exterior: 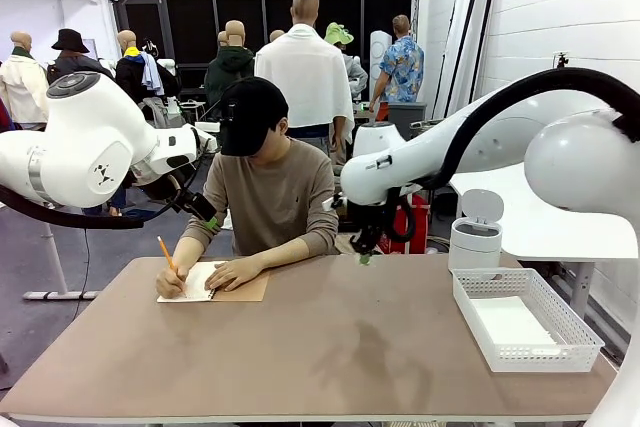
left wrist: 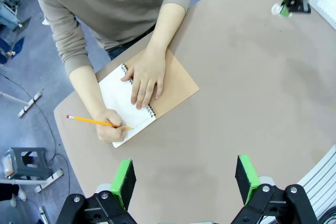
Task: Sort the paper based on its condition.
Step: If a person hands you a paper, place it in the Organizing basket , and if it's crumpled, put it in the Trash can.
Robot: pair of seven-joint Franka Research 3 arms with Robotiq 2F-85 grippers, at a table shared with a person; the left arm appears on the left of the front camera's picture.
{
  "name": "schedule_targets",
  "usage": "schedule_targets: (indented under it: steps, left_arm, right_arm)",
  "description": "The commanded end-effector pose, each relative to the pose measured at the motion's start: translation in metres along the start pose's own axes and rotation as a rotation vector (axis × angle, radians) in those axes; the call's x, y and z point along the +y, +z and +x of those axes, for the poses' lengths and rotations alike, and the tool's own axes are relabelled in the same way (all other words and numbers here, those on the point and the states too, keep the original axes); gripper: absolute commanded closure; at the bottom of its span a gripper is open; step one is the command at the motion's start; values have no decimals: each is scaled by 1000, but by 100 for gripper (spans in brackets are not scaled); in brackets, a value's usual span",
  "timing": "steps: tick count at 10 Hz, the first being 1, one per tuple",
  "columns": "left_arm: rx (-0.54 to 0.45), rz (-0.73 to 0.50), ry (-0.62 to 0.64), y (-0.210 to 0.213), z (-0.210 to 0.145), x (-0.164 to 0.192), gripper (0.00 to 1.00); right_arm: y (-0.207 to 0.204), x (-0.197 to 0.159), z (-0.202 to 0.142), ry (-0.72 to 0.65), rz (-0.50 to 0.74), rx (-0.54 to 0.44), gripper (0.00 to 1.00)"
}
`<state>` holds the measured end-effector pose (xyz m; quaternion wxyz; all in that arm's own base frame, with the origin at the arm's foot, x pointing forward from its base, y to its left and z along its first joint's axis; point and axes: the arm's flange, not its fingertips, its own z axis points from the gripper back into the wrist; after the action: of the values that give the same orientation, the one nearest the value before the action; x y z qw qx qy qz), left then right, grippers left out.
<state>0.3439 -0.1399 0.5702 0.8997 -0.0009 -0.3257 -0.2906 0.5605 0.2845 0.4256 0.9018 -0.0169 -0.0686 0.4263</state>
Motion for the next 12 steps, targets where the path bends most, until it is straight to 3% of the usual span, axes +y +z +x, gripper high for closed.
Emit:
schedule_targets:
  steps: [1,9,11,12]
  left_arm:
    - [0,0,1,0,0,0,0]
    - [0,0,1,0,0,0,0]
    - [0,0,1,0,0,0,0]
    - [0,0,1,0,0,0,0]
  right_arm:
    - [8,-10,-11,-117,-55,59,88]
    - [14,-21,-17,-114,-30,37,88]
    - [19,-47,-15,-385,-126,22,88]
    - [23,-62,-18,-419,-109,27,88]
